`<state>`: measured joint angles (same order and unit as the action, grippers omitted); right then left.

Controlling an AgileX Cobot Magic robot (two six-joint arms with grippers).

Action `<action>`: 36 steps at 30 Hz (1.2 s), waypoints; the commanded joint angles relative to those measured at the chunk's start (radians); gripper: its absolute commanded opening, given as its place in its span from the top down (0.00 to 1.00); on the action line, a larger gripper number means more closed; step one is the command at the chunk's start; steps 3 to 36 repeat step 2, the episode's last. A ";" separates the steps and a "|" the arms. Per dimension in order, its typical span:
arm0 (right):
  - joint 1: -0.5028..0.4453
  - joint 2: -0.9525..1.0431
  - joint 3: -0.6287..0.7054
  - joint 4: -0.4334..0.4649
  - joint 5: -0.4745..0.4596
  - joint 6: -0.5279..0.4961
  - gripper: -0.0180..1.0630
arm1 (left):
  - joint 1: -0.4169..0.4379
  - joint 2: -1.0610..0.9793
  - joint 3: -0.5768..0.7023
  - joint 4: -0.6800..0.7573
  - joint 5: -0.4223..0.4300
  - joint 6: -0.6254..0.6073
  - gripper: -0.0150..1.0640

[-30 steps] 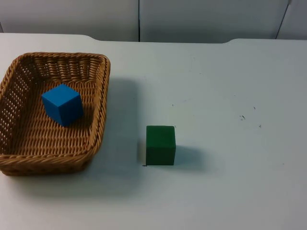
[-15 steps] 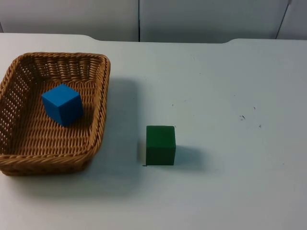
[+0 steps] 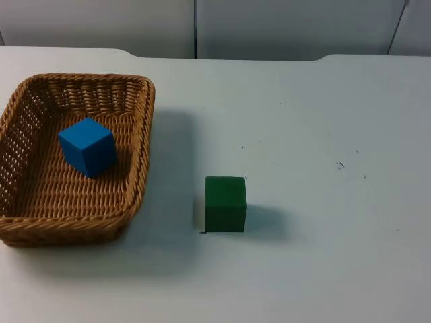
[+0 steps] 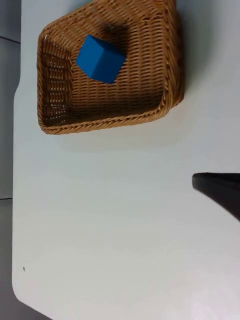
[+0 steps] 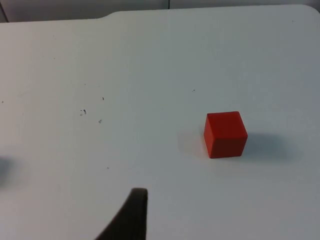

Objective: Pick up the basket with the left hand and place the blue cube into the basket with the right hand.

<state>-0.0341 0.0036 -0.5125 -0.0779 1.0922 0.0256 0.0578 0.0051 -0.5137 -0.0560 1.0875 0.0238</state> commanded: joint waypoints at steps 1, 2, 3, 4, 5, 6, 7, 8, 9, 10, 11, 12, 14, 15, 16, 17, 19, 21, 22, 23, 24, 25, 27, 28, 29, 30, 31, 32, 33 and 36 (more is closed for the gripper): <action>-0.005 -0.004 0.004 -0.004 -0.015 0.002 0.01 | -0.015 -0.005 0.002 0.001 -0.011 -0.005 0.01; -0.005 -0.004 0.004 -0.004 -0.015 0.002 0.01 | -0.025 -0.005 0.002 0.001 -0.011 -0.005 0.01; -0.005 -0.004 0.004 -0.004 -0.015 0.002 0.01 | -0.025 -0.005 0.002 0.001 -0.011 -0.005 0.01; -0.005 -0.004 0.004 -0.004 -0.015 0.002 0.01 | -0.025 -0.005 0.002 0.001 -0.011 -0.005 0.01; -0.005 -0.004 0.004 -0.004 -0.015 0.002 0.01 | -0.025 -0.005 0.002 0.001 -0.011 -0.005 0.01; -0.005 -0.004 0.004 -0.004 -0.015 0.002 0.01 | -0.025 -0.005 0.002 0.001 -0.011 -0.005 0.01; -0.005 -0.004 0.004 -0.004 -0.015 0.002 0.01 | -0.025 -0.005 0.002 0.001 -0.011 -0.005 0.01; -0.005 -0.004 0.004 -0.004 -0.015 0.002 0.01 | -0.025 -0.005 0.002 0.001 -0.011 -0.005 0.01; -0.005 -0.004 0.004 -0.004 -0.015 0.002 0.01 | -0.025 -0.005 0.002 0.001 -0.011 -0.005 0.01; -0.005 -0.004 0.004 -0.004 -0.015 0.002 0.01 | -0.025 -0.005 0.002 0.001 -0.011 -0.005 0.01; -0.005 -0.004 0.004 -0.004 -0.015 0.002 0.01 | -0.025 -0.005 0.002 0.001 -0.011 -0.005 0.01; -0.005 -0.004 0.004 -0.004 -0.015 0.002 0.01 | -0.025 -0.005 0.002 0.001 -0.011 -0.005 0.01; -0.005 -0.004 0.004 -0.004 -0.015 0.002 0.01 | -0.025 -0.005 0.002 0.001 -0.011 -0.005 0.01; -0.005 -0.004 0.004 -0.004 -0.015 0.002 0.01 | -0.025 -0.005 0.002 0.001 -0.011 -0.005 0.01; -0.005 -0.004 0.004 -0.004 -0.015 0.002 0.01 | -0.025 -0.005 0.002 0.001 -0.011 -0.005 0.01; -0.005 -0.004 0.004 -0.004 -0.015 0.002 0.01 | -0.025 -0.005 0.002 0.001 -0.011 -0.005 0.01; -0.005 -0.004 0.004 -0.004 -0.015 0.002 0.01 | -0.025 -0.005 0.002 0.001 -0.011 -0.005 0.01; -0.005 -0.004 0.004 -0.004 -0.015 0.002 0.01 | -0.025 -0.005 0.002 0.001 -0.011 -0.005 0.01; -0.005 -0.004 0.004 -0.004 -0.015 0.002 0.01 | -0.025 -0.005 0.002 0.001 -0.011 -0.005 0.01; -0.005 -0.004 0.004 -0.004 -0.015 0.002 0.01 | -0.025 -0.005 0.002 0.001 -0.011 -0.005 0.01; -0.005 -0.004 0.004 -0.004 -0.015 0.002 0.01 | -0.025 -0.005 0.002 0.001 -0.011 -0.005 0.01; -0.005 -0.004 0.004 -0.004 -0.015 0.002 0.01 | -0.025 -0.005 0.002 0.001 -0.011 -0.005 0.01; -0.005 -0.004 0.004 -0.004 -0.015 0.002 0.01 | -0.025 -0.005 0.002 0.001 -0.011 -0.005 0.01; -0.005 -0.004 0.004 -0.004 -0.015 0.002 0.01 | -0.025 -0.005 0.002 0.001 -0.011 -0.005 0.01; -0.005 -0.004 0.004 -0.004 -0.015 0.002 0.01 | -0.025 -0.005 0.002 0.001 -0.011 -0.005 0.01; -0.005 -0.004 0.004 -0.004 -0.015 0.002 0.01 | -0.025 -0.005 0.002 0.001 -0.011 -0.005 0.01; -0.005 -0.004 0.004 -0.004 -0.015 0.002 0.01 | -0.025 -0.005 0.002 0.001 -0.011 -0.005 0.01; -0.005 -0.004 0.004 -0.004 -0.015 0.002 0.01 | -0.025 -0.005 0.002 0.001 -0.011 -0.005 0.01; -0.005 -0.004 0.004 -0.004 -0.015 0.002 0.01 | -0.025 -0.005 0.002 0.001 -0.011 -0.005 0.01; -0.005 -0.004 0.004 -0.004 -0.015 0.002 0.01 | -0.025 -0.005 0.002 0.001 -0.011 -0.005 0.01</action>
